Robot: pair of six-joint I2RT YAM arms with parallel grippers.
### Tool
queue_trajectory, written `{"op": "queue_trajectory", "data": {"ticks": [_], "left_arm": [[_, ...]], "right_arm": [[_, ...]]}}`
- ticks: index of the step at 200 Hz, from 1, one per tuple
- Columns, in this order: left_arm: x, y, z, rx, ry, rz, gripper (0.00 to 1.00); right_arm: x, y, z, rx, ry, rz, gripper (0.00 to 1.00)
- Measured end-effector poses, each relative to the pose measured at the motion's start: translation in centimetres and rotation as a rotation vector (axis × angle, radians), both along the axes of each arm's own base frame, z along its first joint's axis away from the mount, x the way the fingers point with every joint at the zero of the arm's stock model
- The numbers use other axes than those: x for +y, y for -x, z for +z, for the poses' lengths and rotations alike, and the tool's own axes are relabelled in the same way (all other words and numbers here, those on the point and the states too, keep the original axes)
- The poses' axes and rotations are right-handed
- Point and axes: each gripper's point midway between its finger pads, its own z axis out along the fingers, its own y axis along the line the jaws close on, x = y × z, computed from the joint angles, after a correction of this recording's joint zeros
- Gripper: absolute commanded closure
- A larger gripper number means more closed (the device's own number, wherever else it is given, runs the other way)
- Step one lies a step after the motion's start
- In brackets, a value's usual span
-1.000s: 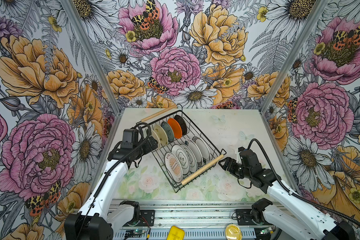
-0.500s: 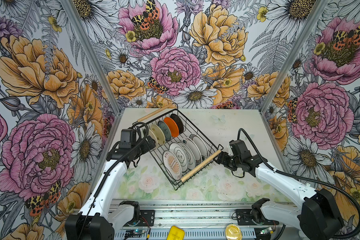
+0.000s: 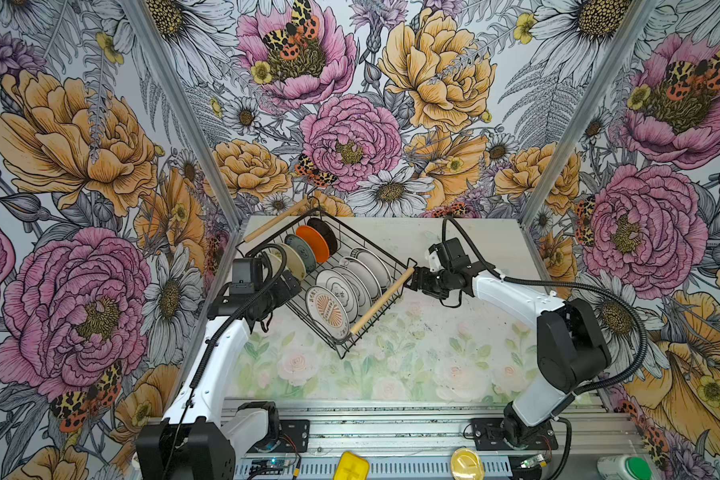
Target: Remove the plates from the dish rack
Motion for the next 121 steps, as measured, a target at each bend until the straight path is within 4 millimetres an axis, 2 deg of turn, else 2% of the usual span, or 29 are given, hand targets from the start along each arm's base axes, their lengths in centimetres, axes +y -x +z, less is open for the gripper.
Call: {"op": "queue_trajectory", "data": {"ticks": [65,95,121], "left_arm": [[0.5,-0.2,-0.4,0.025,-0.001,0.013,0.01],[0.5,-0.5,0.3,0.010,-0.002,0.012,0.01],[0.5,-0.7,0.1,0.020,-0.004,0.010,0.01]], "right_arm": [[3.5,-6.6,0.4,-0.042,-0.084,0.079,0.25],[4.6,-8.2,0.7,-0.055,-0.120,0.101,0.25],[5.2,-9.0,0.9,-0.061,-0.140,0.112,0.26]]}}
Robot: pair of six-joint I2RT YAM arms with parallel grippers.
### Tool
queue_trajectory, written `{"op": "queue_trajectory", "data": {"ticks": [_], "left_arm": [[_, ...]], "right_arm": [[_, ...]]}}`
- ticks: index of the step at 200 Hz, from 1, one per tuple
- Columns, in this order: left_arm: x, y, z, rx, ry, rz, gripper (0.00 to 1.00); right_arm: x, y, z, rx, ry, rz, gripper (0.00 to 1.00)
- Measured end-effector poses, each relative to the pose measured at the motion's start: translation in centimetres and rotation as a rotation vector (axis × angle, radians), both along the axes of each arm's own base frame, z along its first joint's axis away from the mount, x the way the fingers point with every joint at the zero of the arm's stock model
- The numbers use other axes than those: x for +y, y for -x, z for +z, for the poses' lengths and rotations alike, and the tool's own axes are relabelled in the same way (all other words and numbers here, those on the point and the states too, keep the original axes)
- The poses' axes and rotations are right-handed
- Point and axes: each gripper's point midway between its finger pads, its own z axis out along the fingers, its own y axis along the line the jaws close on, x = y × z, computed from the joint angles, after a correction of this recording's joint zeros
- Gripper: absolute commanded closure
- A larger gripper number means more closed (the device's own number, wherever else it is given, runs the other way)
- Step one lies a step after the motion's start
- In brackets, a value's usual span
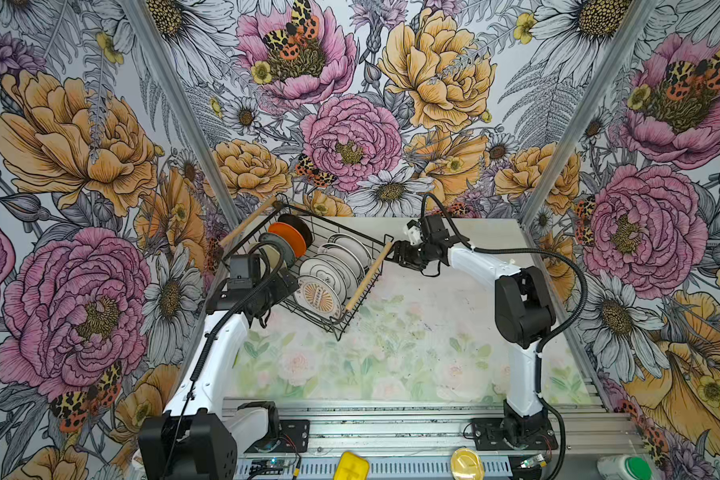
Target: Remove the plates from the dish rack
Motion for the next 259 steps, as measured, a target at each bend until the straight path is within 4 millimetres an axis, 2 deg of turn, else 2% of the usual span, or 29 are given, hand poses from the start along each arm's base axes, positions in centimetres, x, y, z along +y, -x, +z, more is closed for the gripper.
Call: {"op": "queue_trajectory", "data": {"ticks": [19,42,71,121,188,259], "left_arm": [[0.0,-0.2,-0.2,0.009,-0.002,-0.003,0.01],[0.0,-0.2,-0.2,0.008,-0.004,-0.006,0.01],[0.0,-0.4,0.3,-0.003,-0.005,-0.006,0.01],[0.0,-0.3,1.0,-0.023,-0.012,-0.011,0.01],[0.6,0.7,2.8,-0.072,-0.050,0.006,0.01],[0.8,1.5,3.0,-0.063,-0.068,0.008,0.01]], "right_arm": [[0.0,-0.3,-0.1,0.002,-0.006,-0.001,0.22],[-0.8,-0.8,-0.1,0.003,-0.006,-0.024,0.17],[-2.1,-1.8,0.1,-0.020,-0.006,-0.055,0.16],[-3.5,-2.0,-0.6,-0.008,0.004,-0.083,0.16],[-4.2,-0.7,-0.7,-0.018,0.029,-0.075,0.14],[-5.2,0.6,1.3,-0.093,0.064,-0.054,0.12]]}}
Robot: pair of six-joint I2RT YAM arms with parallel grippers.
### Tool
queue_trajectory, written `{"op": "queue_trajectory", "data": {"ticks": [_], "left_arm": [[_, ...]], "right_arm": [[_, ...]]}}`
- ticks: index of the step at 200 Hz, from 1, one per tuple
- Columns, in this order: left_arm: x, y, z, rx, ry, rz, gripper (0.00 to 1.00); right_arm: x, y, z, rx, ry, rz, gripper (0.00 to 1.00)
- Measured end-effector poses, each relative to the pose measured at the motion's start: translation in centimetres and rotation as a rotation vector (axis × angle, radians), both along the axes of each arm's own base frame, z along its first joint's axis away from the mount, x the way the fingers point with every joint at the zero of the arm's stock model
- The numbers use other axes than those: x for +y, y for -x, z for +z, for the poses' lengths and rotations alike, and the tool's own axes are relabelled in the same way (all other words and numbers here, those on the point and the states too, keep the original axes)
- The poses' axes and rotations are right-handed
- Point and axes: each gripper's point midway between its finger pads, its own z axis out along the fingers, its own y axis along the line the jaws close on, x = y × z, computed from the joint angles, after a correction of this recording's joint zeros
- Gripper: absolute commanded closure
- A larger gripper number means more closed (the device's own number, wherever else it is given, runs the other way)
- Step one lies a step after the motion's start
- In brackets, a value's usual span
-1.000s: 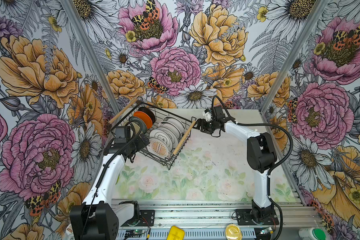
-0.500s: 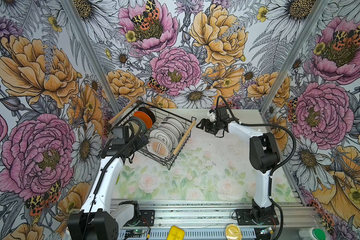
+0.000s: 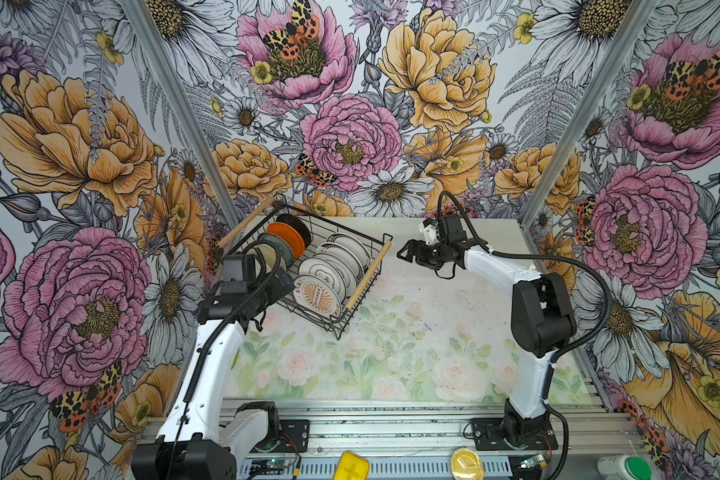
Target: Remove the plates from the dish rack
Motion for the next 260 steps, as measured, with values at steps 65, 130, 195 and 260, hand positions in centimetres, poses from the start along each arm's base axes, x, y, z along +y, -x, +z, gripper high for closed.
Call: {"op": "queue_trajectory", "data": {"ticks": [65,130,195,260], "left_arm": [[1.3,0.2,1.8,-0.015,-0.095,0.012,0.01],[5.7,-1.6,1.7,0.074,-0.188,0.101,0.02],[6.8,-5.5,1.4,0.125,-0.217,0.069,0.08],[5.3,-10.6,2.0,0.113,-0.281,-0.054,0.17]], "right_arm": [[-0.8,1.0,-0.7,-0.003,0.038,0.001,0.12],[-1.9,3.0,0.4,-0.017,0.051,-0.012,0.12],[-2.4,4.7,4.1,-0.100,0.033,-0.010,0.12],[-2.1,5.3,3.4,-0.064,0.023,-0.017,0.14]]}}
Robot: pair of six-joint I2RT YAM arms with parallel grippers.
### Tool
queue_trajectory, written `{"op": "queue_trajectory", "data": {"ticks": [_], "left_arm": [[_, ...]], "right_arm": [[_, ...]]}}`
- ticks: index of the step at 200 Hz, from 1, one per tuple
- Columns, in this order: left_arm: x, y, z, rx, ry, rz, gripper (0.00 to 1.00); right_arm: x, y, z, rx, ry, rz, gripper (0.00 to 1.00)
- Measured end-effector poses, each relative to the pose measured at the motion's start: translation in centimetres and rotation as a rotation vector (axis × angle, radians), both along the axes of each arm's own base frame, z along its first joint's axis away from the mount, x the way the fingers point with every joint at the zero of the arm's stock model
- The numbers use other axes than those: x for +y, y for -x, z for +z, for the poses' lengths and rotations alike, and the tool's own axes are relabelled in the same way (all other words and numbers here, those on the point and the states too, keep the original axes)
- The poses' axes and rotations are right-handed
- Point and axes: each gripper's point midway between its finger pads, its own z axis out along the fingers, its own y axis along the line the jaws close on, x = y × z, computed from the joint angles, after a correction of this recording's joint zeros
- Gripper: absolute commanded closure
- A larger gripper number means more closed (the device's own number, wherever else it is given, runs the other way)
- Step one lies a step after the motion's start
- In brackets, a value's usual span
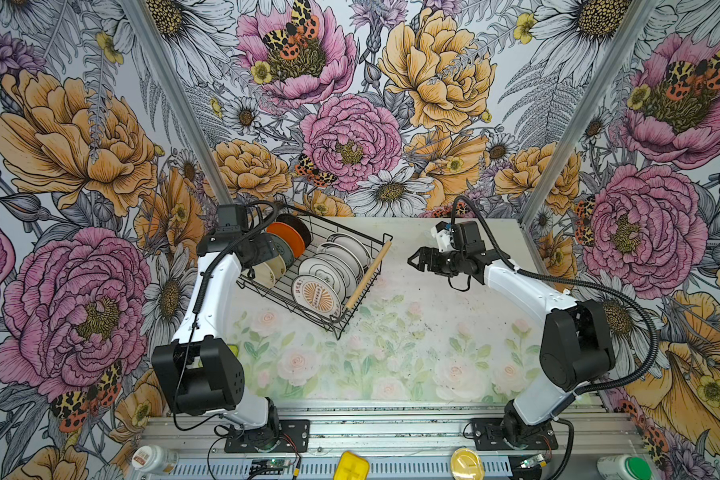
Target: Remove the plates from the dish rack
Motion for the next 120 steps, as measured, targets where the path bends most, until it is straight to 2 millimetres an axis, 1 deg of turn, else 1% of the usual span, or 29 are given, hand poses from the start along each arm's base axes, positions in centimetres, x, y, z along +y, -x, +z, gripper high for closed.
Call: {"op": "queue_trajectory", "data": {"ticks": [22,42,66,89,100,120], "left_arm": [[-1.6,-1.3,-1.3,0.032,-0.011,-0.058,0.20],[-2.7,-1.8,-2.7,0.064,-0.017,-0.092,0.23],[-2.9,-2.1,-3.7,0.090,-0.019,-0.100,0.27],[-2.8,-2.1,-4.1,0.100,-0.017,-0.091,0.32],[-2.8,-2.0,-4.3,0.104,-0.014,-0.087,0.34],[-3.0,-1.9,-4.7,0.116,-0.013,-0.088,0.37]], "right_arm": [[1.1,0.5,0.0,0.011,-0.009,0.014,0.14],[2.4,1.2,0.0,0.028,-0.022,0.027,0.15],[3.7,1.7,0.2,0.041,-0.045,0.031,0.17],[5.0,1.5,0.3,0.043,-0.079,0.023,0.18],[5.5,1.2,-0.1,0.055,-0.088,0.018,0.18],[6.3,0.1,-1.4,0.080,-0.096,0.000,0.18]]}}
